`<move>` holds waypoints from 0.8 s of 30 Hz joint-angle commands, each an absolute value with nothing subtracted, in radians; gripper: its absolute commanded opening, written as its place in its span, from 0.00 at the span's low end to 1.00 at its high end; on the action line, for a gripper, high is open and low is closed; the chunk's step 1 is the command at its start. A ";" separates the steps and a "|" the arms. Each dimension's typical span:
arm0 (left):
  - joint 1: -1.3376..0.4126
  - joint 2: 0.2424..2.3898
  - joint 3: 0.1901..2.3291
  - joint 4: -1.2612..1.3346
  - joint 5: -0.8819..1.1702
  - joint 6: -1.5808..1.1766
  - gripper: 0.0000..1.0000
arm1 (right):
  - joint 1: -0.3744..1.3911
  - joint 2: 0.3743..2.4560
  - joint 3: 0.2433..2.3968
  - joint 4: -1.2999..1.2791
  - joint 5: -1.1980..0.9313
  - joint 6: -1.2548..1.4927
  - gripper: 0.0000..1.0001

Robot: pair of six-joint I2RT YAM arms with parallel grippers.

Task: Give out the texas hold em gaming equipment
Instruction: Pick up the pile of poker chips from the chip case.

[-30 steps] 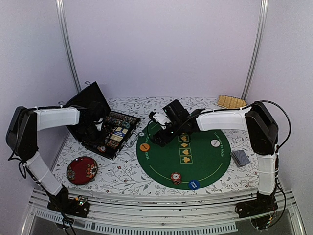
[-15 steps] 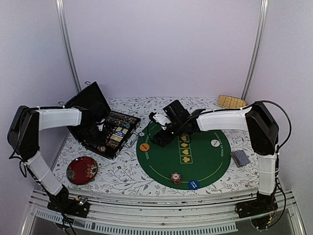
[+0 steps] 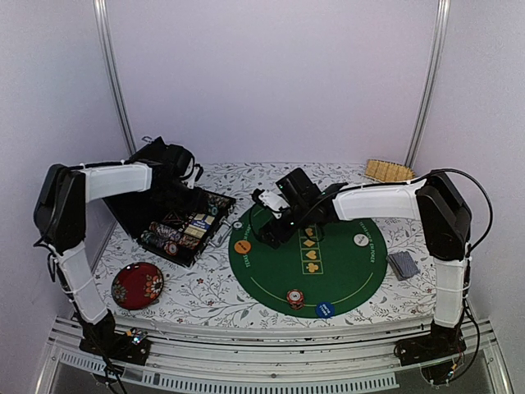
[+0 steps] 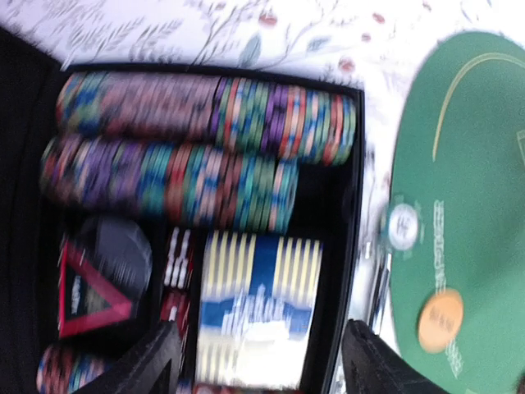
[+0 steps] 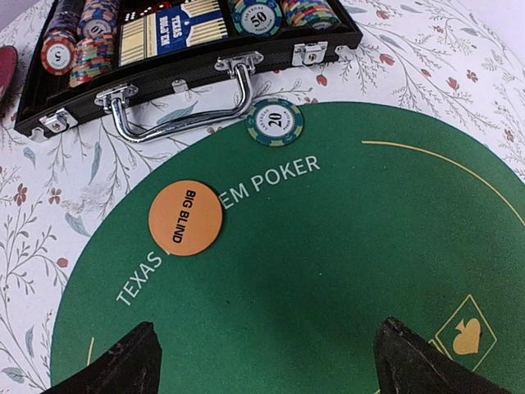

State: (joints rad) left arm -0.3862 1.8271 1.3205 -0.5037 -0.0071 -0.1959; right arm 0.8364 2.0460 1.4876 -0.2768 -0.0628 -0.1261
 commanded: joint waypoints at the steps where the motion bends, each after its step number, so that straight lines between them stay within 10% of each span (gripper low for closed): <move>1: -0.381 1.954 1.435 -0.446 0.004 -0.161 0.73 | 0.827 1.987 1.465 -0.271 -0.061 -0.115 0.92; 24: -0.443 2.104 1.529 -0.449 -0.073 -0.136 0.64 | 0.824 1.998 1.466 -0.284 -0.072 -0.121 0.92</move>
State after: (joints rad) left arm -0.4084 2.1098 1.5581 -0.4530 -0.0650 -0.1589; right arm 0.8326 2.0254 1.4647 -0.2783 -0.0628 -0.1200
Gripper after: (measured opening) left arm 0.639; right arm 0.917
